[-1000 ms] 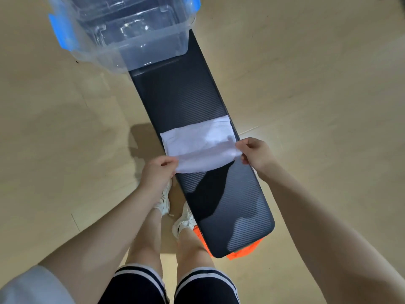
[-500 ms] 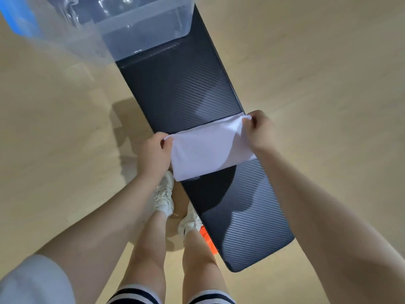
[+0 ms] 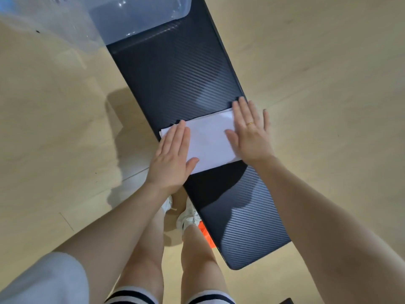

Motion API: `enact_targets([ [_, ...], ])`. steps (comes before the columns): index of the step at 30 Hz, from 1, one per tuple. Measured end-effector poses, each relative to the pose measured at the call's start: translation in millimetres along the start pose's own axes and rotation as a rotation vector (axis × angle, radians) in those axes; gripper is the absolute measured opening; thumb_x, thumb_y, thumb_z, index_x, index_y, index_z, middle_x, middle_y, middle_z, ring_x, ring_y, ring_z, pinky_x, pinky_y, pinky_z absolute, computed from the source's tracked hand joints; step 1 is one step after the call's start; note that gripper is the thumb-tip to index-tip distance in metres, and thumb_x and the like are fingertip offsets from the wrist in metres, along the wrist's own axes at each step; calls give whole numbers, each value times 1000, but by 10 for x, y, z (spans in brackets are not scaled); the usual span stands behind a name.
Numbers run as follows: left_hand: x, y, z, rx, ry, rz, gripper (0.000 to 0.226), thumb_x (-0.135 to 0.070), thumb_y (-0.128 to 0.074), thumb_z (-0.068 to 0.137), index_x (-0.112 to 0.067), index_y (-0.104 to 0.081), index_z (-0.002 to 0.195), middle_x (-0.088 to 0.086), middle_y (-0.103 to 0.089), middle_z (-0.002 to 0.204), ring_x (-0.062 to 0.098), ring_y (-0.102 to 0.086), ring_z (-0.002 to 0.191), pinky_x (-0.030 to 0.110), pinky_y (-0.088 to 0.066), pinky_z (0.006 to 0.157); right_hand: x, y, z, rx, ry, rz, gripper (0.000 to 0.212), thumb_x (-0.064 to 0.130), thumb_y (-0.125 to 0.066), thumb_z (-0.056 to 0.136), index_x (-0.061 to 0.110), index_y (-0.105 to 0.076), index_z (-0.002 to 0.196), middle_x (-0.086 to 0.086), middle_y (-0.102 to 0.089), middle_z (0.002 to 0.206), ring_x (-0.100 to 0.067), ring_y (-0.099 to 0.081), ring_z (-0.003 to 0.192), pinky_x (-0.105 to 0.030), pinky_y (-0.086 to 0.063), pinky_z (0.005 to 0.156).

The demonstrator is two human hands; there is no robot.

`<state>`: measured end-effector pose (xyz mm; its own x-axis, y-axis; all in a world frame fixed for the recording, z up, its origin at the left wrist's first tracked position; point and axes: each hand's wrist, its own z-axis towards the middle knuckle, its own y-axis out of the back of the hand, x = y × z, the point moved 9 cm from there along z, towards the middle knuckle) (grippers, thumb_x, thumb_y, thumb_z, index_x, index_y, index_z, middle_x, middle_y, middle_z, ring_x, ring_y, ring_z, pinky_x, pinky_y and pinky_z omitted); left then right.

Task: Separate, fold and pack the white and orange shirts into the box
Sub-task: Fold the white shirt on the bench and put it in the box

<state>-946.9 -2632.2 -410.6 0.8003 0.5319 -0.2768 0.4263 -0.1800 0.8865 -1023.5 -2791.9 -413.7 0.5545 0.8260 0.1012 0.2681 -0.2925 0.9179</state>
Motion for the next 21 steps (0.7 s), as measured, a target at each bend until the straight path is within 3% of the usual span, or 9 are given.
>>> enact_targets([
  [3, 138, 55, -49, -2, 212, -227, 66, -35, -44, 94, -8, -15, 147, 13, -7, 157, 30, -9, 145, 39, -16, 116, -312, 29, -60, 31, -195, 281, 57, 36, -28, 96, 16, -17, 148, -6, -8, 158, -24, -9, 145, -40, -11, 116],
  [5, 261, 114, -148, -52, 402, -461, 68, -31, -48, 93, -15, -12, 148, 9, -4, 157, 28, -12, 144, 40, -24, 113, -432, 83, -185, -35, -321, 523, 44, 20, -37, 95, 17, -37, 139, -7, -21, 153, -25, -27, 137, -37, -29, 108],
  [6, 310, 100, -198, -84, 477, -601, 68, -29, -49, 93, -17, -12, 148, 7, -6, 157, 25, -17, 143, 37, -27, 112, -460, 104, -268, -73, -378, 593, 39, 15, -39, 94, 15, -45, 132, -8, -33, 145, -26, -38, 127, -35, -38, 99],
  [8, 350, 82, -271, -119, 599, -819, 63, -26, -51, 92, -17, -19, 146, 6, -22, 151, 20, -33, 134, 31, -36, 106, -483, 91, -426, -100, -501, 685, 29, 15, -41, 94, 9, -56, 118, -8, -50, 121, -25, -49, 107, -29, -38, 80],
  [11, 438, 26, -362, -173, 835, -975, 40, -26, -53, 91, -6, -43, 124, 6, -54, 117, 22, -56, 101, 30, -45, 80, -440, 35, -512, -62, -617, 787, 13, 20, -44, 91, 14, -53, 84, -5, -52, 92, -21, -47, 82, -26, -33, 63],
  [13, 483, -35, -397, -175, 952, -1027, 37, -28, -56, 89, -4, -50, 116, 4, -58, 107, 24, -57, 96, 30, -42, 76, -436, -35, -541, -15, -725, 883, 6, 20, -48, 87, 17, -50, 83, 0, -50, 86, -17, -45, 76, -25, -35, 60],
  [15, 482, -117, -421, -149, 1026, -1134, 39, -29, -59, 87, -3, -55, 115, 6, -62, 110, 23, -59, 96, 28, -42, 74, -410, -130, -581, 76, -841, 949, 14, 18, -54, 83, 14, -57, 95, 1, -54, 85, -18, -51, 78, -27, -41, 64],
  [19, 370, 16, -435, -87, 1020, -1300, 36, -22, -59, 88, -1, -56, 117, 9, -61, 108, 21, -56, 92, 29, -45, 76, -321, -145, -692, 268, -959, 1170, 10, 12, -63, 77, 16, -58, 86, 0, -55, 77, -18, -52, 75, -26, -42, 67],
  [21, 309, 245, -466, -61, 938, -1316, 33, -22, -60, 88, -4, -56, 116, 7, -61, 107, 20, -56, 92, 28, -46, 76, -263, 3, -747, 336, -909, 1235, 6, 13, -63, 78, 14, -57, 77, -2, -56, 81, -19, -52, 76, -27, -43, 69],
])
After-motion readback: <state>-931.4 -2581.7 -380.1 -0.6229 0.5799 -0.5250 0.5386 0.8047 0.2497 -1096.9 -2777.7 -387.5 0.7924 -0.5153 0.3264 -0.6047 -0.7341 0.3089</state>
